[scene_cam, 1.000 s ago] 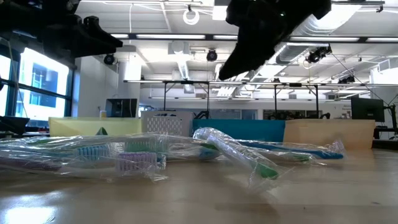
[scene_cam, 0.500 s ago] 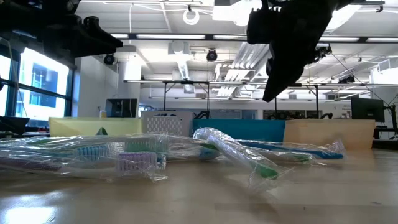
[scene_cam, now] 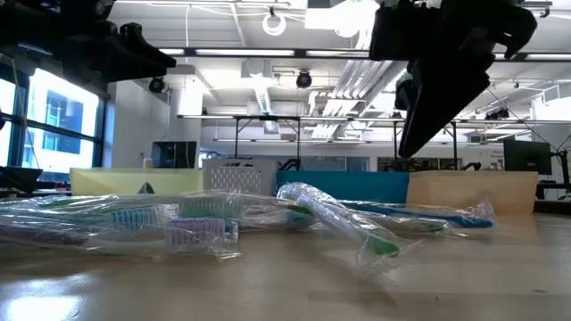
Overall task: Pick & Place Toothbrushes
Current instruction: Put the blue toothbrush into the blue bin
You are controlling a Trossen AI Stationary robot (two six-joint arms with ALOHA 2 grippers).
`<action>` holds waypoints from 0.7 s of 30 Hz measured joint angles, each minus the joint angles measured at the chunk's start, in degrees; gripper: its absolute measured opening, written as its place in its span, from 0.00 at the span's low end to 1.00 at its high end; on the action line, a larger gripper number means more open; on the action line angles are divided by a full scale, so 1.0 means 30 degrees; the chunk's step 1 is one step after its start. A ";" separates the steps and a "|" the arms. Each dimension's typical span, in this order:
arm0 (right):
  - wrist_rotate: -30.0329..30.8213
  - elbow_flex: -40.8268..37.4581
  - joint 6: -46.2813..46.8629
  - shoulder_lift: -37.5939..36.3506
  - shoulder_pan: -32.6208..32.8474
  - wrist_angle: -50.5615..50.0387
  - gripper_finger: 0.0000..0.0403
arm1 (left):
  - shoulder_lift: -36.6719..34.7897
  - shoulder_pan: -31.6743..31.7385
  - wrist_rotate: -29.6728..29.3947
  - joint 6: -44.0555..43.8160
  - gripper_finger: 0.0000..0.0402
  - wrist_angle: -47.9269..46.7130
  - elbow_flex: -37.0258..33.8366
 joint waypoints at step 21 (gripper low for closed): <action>0.0247 0.0020 0.0803 0.3570 0.0415 0.0632 0.24 | 0.0006 -0.0006 0.0000 -0.0001 0.53 -0.0182 0.0000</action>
